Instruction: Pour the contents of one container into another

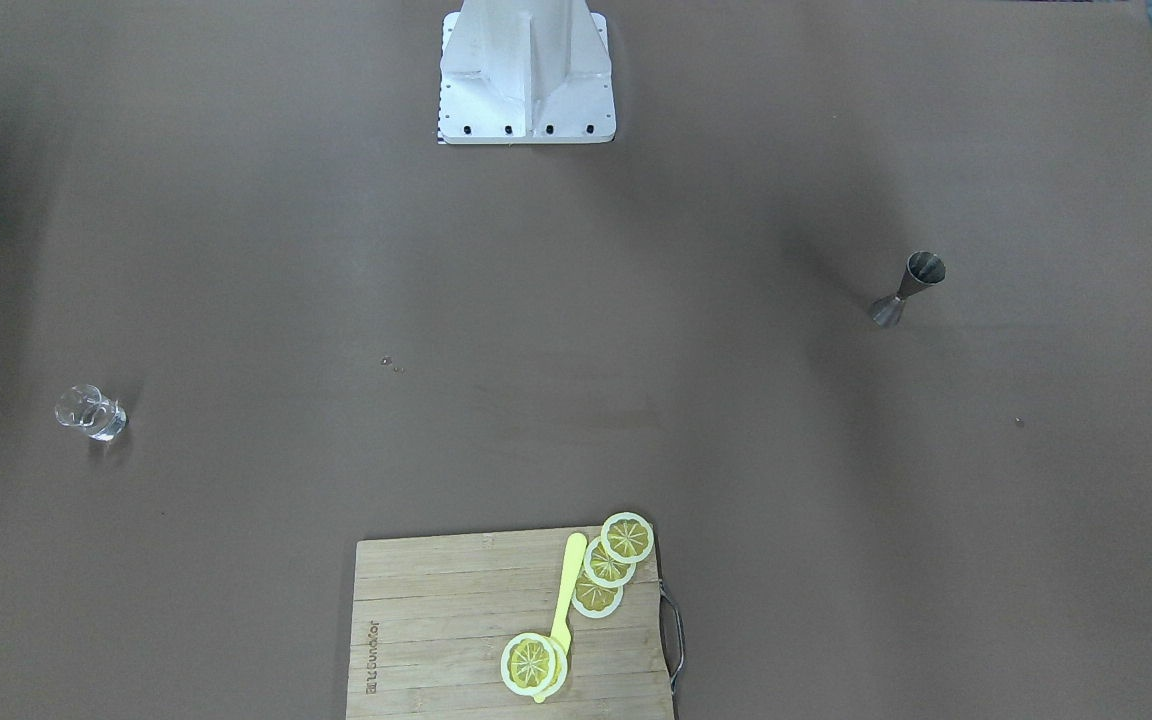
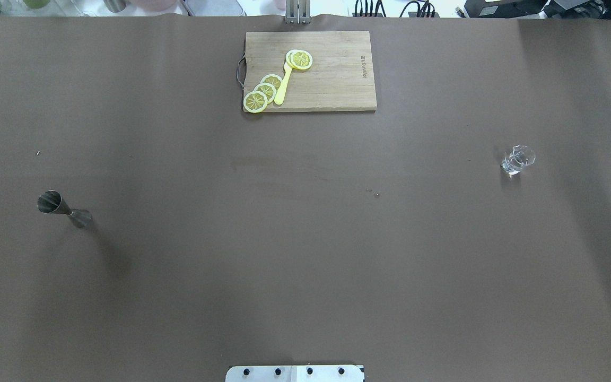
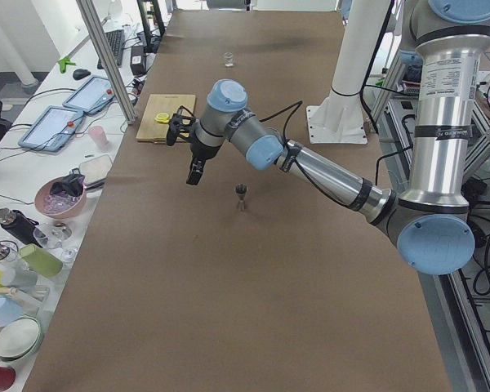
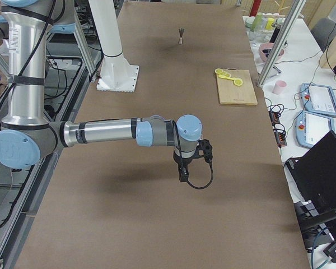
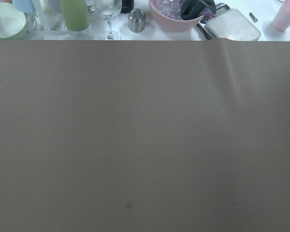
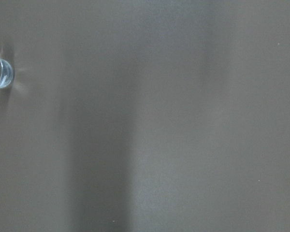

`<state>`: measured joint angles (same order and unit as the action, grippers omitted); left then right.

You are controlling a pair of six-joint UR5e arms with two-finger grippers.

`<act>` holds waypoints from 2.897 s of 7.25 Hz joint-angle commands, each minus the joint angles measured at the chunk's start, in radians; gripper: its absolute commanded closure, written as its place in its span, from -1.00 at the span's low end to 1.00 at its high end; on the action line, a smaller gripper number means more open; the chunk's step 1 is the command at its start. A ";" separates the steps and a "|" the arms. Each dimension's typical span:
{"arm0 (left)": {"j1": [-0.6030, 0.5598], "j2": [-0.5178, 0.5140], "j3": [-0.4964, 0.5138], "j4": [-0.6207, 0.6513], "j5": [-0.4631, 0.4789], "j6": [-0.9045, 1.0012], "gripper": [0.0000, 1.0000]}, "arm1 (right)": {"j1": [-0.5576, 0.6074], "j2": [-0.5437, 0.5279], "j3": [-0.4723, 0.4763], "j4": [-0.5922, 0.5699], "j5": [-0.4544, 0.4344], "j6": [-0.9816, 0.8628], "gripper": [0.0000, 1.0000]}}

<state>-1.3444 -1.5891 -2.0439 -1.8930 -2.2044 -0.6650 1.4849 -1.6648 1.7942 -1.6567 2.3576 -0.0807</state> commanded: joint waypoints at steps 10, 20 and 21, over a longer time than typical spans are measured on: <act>0.413 0.336 -0.154 -0.498 0.612 -0.289 -0.94 | -0.133 0.082 -0.003 0.002 -0.041 -0.008 -1.00; 0.925 0.431 0.040 -0.906 1.316 -0.367 -0.91 | -0.212 0.069 -0.166 0.617 0.066 0.046 -1.00; 0.992 0.423 0.094 -0.967 1.404 -0.367 -0.91 | -0.238 0.069 -0.192 0.718 0.057 0.194 -1.00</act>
<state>-0.4471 -1.1598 -2.0225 -2.7783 -0.9306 -1.0295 1.2683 -1.5964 1.6345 -1.0585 2.4171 -0.0822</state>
